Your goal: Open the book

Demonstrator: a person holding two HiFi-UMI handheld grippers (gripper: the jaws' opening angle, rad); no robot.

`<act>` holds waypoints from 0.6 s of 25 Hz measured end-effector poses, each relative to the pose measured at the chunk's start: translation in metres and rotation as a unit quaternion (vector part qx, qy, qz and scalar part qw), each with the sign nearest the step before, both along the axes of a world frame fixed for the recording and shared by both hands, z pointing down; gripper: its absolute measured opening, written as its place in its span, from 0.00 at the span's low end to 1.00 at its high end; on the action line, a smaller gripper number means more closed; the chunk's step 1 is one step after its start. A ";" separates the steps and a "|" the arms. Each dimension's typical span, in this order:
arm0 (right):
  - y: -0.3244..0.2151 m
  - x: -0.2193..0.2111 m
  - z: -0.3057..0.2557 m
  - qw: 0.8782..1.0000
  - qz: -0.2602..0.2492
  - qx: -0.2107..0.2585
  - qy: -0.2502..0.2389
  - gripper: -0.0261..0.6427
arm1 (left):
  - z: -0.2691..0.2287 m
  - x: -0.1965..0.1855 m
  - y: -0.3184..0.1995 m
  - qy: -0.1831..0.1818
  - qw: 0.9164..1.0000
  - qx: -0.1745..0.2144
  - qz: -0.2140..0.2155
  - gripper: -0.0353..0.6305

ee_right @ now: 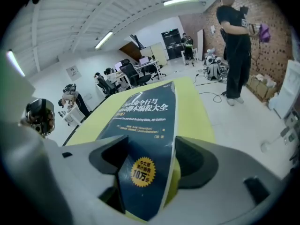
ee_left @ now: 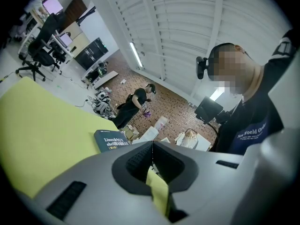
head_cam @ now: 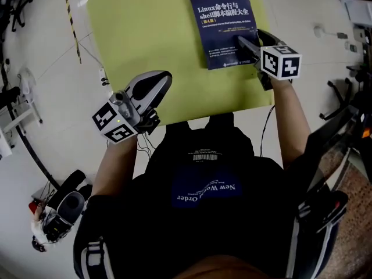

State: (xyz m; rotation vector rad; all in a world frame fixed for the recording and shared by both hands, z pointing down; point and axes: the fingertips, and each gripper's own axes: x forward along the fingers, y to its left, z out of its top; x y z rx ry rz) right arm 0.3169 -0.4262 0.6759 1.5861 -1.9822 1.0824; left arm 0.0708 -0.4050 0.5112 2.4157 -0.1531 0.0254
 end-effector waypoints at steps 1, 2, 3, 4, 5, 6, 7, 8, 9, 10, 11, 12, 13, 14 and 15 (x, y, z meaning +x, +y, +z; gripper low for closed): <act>0.000 0.000 -0.001 1.000 -0.002 0.002 0.010 0.50 | -0.001 -0.001 0.000 0.003 1.000 -0.002 -0.002 0.06; 0.000 0.000 -0.001 1.000 -0.003 0.002 0.019 0.50 | -0.001 -0.001 0.000 0.006 1.000 -0.003 -0.003 0.06; 0.000 0.000 -0.001 1.000 -0.004 0.001 0.025 0.50 | -0.001 -0.002 0.000 0.007 1.000 -0.004 -0.003 0.06; 0.000 0.000 -0.001 1.000 -0.004 0.000 0.028 0.50 | 0.000 -0.003 0.001 0.007 1.000 -0.005 -0.003 0.06; 0.000 0.000 -0.001 1.000 -0.004 -0.002 0.026 0.50 | 0.001 -0.003 0.002 0.007 1.000 -0.006 -0.004 0.06; 0.001 0.000 -0.001 1.000 -0.003 -0.004 0.020 0.50 | 0.002 -0.004 0.003 0.007 1.000 -0.007 -0.004 0.06; 0.001 0.000 -0.002 1.000 -0.002 -0.006 0.012 0.50 | 0.003 -0.006 0.003 0.007 1.000 -0.009 -0.006 0.06; 0.002 0.000 -0.004 1.000 -0.002 -0.008 0.003 0.50 | 0.003 -0.007 0.004 0.008 1.000 -0.011 -0.007 0.06; 0.002 0.000 -0.008 1.000 -0.003 -0.008 -0.006 0.49 | 0.004 -0.008 0.004 0.009 1.000 -0.012 -0.009 0.06; 0.002 -0.001 -0.013 1.000 -0.005 -0.008 -0.015 0.49 | 0.004 -0.009 0.004 0.010 1.000 -0.013 -0.010 0.06; 0.002 -0.001 -0.018 1.000 -0.008 -0.006 -0.025 0.49 | 0.003 -0.010 0.004 0.011 1.000 -0.012 -0.010 0.06; 0.002 -0.002 -0.024 0.999 -0.009 -0.004 -0.039 0.49 | 0.002 -0.011 0.004 0.012 1.000 -0.011 -0.011 0.06; 0.001 -0.001 -0.030 0.998 -0.009 -0.002 -0.056 0.49 | 0.002 -0.012 0.003 0.013 1.000 -0.010 -0.012 0.06; 0.001 -0.001 -0.035 0.997 -0.010 0.001 -0.078 0.49 | 0.001 -0.013 0.002 0.014 1.000 -0.010 -0.013 0.06; 0.000 0.000 -0.039 0.994 -0.011 0.003 -0.105 0.49 | 0.000 -0.015 0.001 0.016 1.000 -0.011 -0.014 0.06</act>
